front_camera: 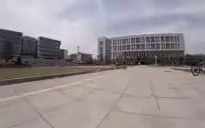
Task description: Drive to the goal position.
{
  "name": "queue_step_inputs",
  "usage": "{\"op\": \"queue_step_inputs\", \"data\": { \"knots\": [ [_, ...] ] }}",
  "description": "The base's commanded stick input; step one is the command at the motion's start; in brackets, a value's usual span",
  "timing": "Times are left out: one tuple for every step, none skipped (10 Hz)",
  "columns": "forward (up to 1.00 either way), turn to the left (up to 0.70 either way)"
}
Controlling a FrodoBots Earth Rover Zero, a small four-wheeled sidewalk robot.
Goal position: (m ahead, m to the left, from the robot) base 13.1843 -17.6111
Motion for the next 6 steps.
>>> {"op": "queue_step_inputs", "data": {
  "knots": [
    [1.0,-0.4],
    [1.0,-0.4],
    [1.0,-0.4],
    [1.0,-0.4],
    [1.0,-0.4],
    [1.0,-0.4]
  ]
}}
